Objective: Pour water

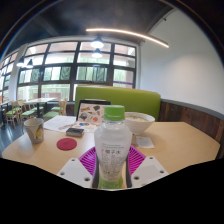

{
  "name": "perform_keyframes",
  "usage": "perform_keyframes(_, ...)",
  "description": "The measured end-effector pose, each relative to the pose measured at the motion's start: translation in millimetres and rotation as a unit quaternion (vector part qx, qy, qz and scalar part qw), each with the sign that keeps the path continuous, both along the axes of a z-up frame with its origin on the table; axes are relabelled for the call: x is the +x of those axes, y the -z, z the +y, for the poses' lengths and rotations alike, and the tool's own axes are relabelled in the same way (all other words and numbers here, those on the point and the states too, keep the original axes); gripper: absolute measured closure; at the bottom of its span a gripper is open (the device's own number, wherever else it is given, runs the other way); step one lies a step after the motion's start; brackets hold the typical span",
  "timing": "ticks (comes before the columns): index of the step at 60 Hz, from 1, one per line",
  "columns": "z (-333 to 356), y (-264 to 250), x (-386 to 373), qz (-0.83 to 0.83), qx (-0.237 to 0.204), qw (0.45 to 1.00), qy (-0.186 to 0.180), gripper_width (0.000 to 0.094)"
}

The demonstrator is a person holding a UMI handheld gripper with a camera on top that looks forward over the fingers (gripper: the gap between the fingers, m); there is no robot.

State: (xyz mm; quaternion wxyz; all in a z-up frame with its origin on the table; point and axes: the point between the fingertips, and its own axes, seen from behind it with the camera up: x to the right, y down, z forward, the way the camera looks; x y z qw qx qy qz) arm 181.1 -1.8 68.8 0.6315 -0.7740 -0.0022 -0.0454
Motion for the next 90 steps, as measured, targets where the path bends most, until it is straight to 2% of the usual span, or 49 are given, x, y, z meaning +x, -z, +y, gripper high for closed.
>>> perform_keyframes(6, 6.7, -0.5, 1.9, 0.007, 0.013, 1.000, 0.001, 0.0663)
perform_keyframes(17, 15.9, -4.2, -2.4, -0.022, 0.004, 1.000, 0.010, 0.0665)
perform_keyframes(26, 38.2, -58.6, -33.4, -0.156, 0.019, 0.988, 0.008, 0.0664)
perform_keyframes(32, 59.2, -112.4, -78.8, -0.302, 0.037, 0.953, -0.006, 0.0665)
perform_keyframes(36, 75.3, -135.7, -121.7, -0.416, 0.047, 0.908, -0.024, 0.0666)
perform_keyframes(40, 97.7, -131.1, -164.1, -0.539, 0.048, 0.840, -0.036, 0.0665)
perform_keyframes(44, 105.6, -135.0, -194.2, -0.653, 0.040, 0.754, -0.051, 0.0665)
perform_keyframes(51, 117.3, -122.0, -235.7, -0.808, 0.043, 0.585, -0.057, 0.0666)
perform_keyframes(53, 133.2, -115.4, -239.9, -0.836, 0.048, 0.545, -0.054, 0.0666)
perform_keyframes(56, 121.3, -115.0, -255.1, -0.871, 0.051, 0.487, -0.052, 0.0665)
perform_keyframes(60, 111.0, -118.1, -262.2, -0.894, 0.049, 0.443, -0.051, 0.0665)
perform_keyframes(61, 137.1, -114.3, -255.5, -0.894, 0.049, 0.442, -0.055, 0.0665)
perform_keyframes(66, 123.1, -109.1, -260.5, -0.905, 0.042, 0.420, -0.054, 0.0666)
perform_keyframes(75, 140.2, -102.7, -250.9, -0.905, 0.035, 0.419, -0.065, 0.0665)
perform_keyframes(81, 125.7, -114.6, -256.7, -0.885, 0.046, 0.459, -0.061, 0.0666)
perform_keyframes(85, 132.1, -127.1, -254.6, -0.841, 0.059, 0.536, -0.048, 0.0663)
perform_keyframes(90, 127.3, -150.8, -247.6, -0.705, 0.086, 0.703, -0.029, 0.0663)
